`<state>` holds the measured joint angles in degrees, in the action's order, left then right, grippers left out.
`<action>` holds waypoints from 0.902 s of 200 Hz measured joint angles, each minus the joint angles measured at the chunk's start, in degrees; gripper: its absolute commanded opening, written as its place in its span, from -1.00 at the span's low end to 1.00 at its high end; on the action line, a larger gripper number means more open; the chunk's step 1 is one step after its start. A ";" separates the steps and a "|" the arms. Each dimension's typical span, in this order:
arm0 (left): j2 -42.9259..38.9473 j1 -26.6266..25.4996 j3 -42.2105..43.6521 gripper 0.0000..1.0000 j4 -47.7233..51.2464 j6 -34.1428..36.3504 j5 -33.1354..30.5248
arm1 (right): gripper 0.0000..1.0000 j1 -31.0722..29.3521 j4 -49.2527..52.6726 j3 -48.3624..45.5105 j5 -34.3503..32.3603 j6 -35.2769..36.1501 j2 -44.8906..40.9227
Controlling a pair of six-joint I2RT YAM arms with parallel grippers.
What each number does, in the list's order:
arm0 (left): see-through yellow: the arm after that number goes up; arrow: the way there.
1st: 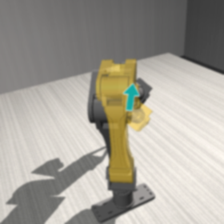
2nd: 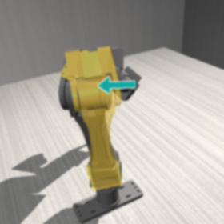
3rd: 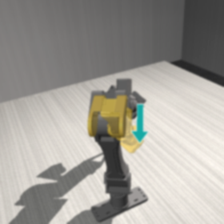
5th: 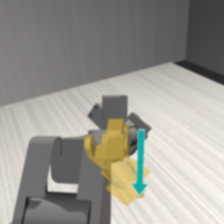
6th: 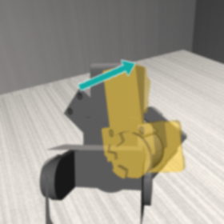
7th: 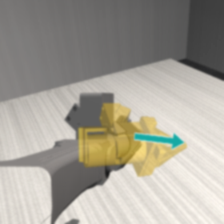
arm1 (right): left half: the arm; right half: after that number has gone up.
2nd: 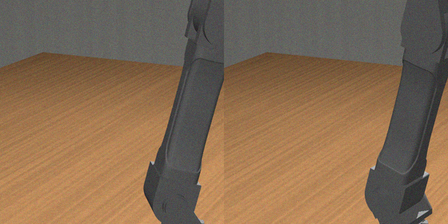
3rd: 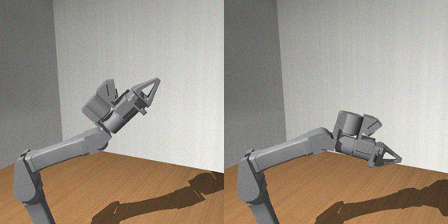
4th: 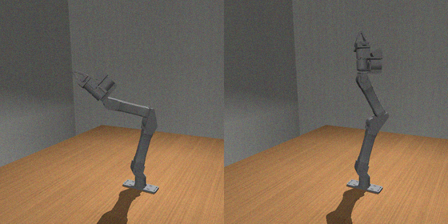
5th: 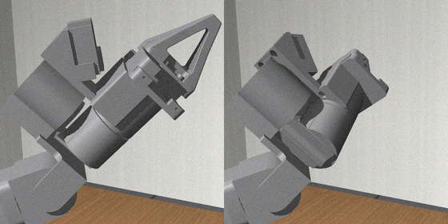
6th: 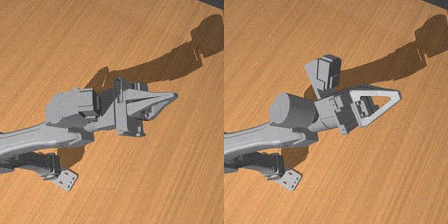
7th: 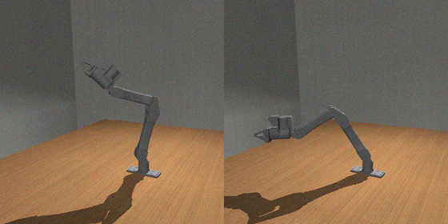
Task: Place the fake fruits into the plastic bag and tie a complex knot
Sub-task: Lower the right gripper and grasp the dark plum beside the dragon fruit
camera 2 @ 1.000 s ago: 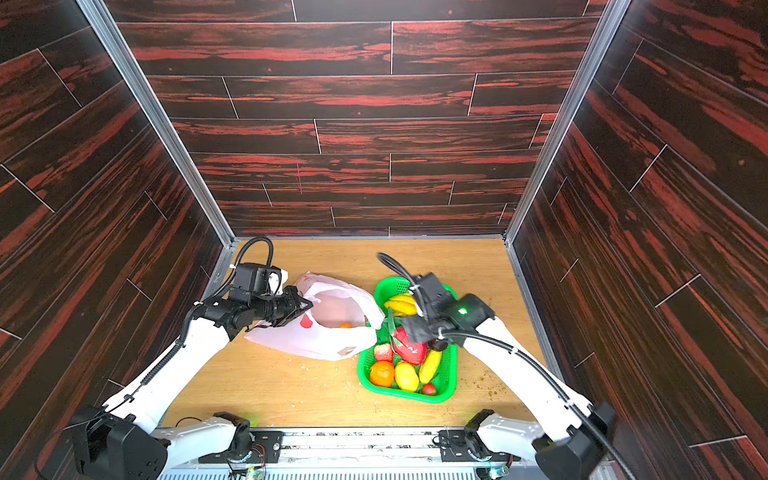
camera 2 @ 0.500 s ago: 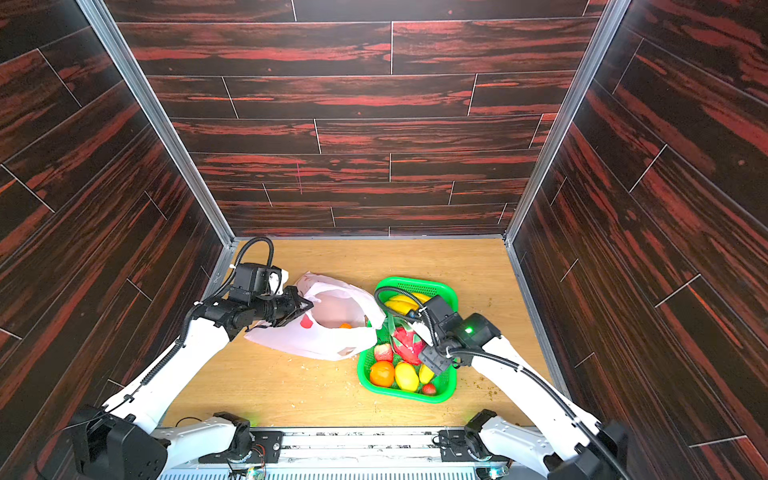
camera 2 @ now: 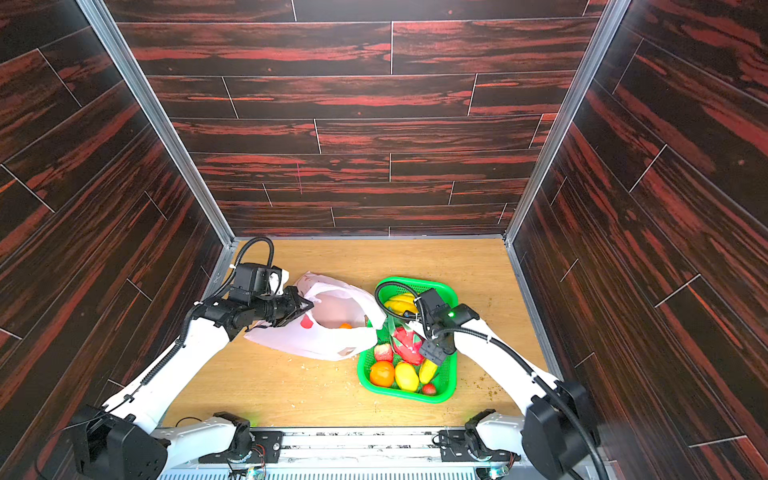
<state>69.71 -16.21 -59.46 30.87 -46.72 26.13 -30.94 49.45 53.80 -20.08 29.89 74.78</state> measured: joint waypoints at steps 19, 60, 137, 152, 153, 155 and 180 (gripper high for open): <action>0.02 0.00 0.00 -1.00 0.02 0.04 0.00 | 0.70 0.70 -1.92 -0.04 0.85 1.29 1.27; 0.28 0.00 -0.02 -1.00 0.04 0.24 0.00 | 0.67 3.17 -4.72 -1.90 2.78 3.02 2.58; 0.83 0.00 -0.70 -1.00 0.59 0.24 -0.04 | 0.47 5.25 -7.87 -3.48 5.51 3.50 5.77; 0.85 0.00 -0.79 -1.00 0.63 0.24 -0.04 | 0.37 5.29 -8.13 -3.48 5.51 3.37 5.97; 0.87 0.00 -0.79 -1.00 0.63 0.24 -0.04 | 0.36 5.29 -8.15 -3.48 5.51 3.39 5.97; 0.87 0.00 -0.81 -1.00 0.66 0.24 -0.04 | 0.34 5.29 -8.26 -3.48 5.44 3.17 5.99; 1.40 0.00 -1.03 -1.00 0.81 0.26 -0.04 | 0.15 5.31 -8.35 -3.48 5.46 2.89 6.36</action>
<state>71.11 -16.21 -60.49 31.68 -46.46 26.09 -25.63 41.10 50.33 -14.61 32.77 81.14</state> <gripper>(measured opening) 0.068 0.615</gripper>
